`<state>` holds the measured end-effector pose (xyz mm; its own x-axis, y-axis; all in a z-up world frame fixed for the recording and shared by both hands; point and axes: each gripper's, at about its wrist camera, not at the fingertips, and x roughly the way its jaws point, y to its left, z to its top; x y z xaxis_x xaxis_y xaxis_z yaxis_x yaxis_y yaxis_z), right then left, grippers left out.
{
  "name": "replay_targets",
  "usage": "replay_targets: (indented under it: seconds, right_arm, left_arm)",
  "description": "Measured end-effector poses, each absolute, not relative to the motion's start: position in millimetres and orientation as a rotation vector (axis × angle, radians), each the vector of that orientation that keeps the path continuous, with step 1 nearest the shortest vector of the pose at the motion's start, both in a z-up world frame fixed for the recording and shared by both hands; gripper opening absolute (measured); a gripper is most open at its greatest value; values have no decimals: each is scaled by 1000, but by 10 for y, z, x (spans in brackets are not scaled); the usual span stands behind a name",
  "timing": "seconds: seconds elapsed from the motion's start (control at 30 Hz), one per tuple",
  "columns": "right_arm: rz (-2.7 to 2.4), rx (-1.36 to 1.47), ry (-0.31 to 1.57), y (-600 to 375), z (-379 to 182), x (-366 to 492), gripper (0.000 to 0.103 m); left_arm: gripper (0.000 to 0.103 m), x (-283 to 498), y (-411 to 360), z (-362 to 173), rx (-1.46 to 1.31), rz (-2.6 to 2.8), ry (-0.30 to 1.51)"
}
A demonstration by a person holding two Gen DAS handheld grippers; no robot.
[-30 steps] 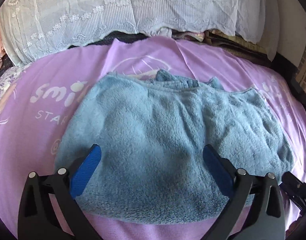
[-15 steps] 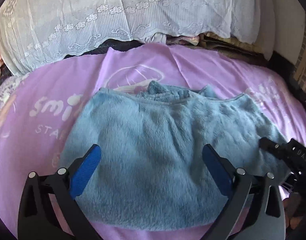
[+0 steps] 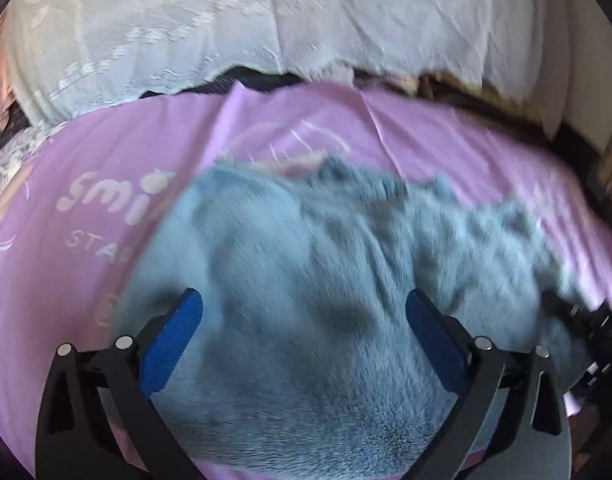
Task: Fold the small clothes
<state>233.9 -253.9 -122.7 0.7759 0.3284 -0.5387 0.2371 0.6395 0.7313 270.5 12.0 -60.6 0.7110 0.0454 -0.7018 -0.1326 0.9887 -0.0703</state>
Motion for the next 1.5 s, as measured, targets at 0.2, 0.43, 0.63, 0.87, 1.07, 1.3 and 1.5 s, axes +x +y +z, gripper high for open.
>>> replay_targets:
  seconds: [0.2, 0.43, 0.63, 0.87, 1.07, 1.3, 1.5]
  right_arm:
    - [54, 887, 704, -2570, -1230, 2333, 59]
    - [39, 867, 701, -2544, -1212, 2314, 54]
    - [34, 846, 702, -2517, -1207, 2322, 54]
    - [41, 767, 674, -2410, -1087, 2302, 39]
    - [38, 700, 637, -2345, -948, 2252, 37]
    - [36, 651, 608, -2269, -813, 2183, 35]
    - [48, 503, 556, -2018, -584, 2106, 35]
  left_arm:
    - [99, 2878, 221, -933, -65, 160, 885]
    - [98, 2728, 71, -696, -81, 96, 829]
    - [99, 2807, -201, -836, 6, 56, 852]
    - [99, 2749, -203, -849, 7, 70, 832]
    - [99, 2716, -64, -754, -34, 95, 815]
    - [99, 2717, 21, -680, -62, 94, 815]
    - [99, 2850, 113, -473, -101, 7, 841]
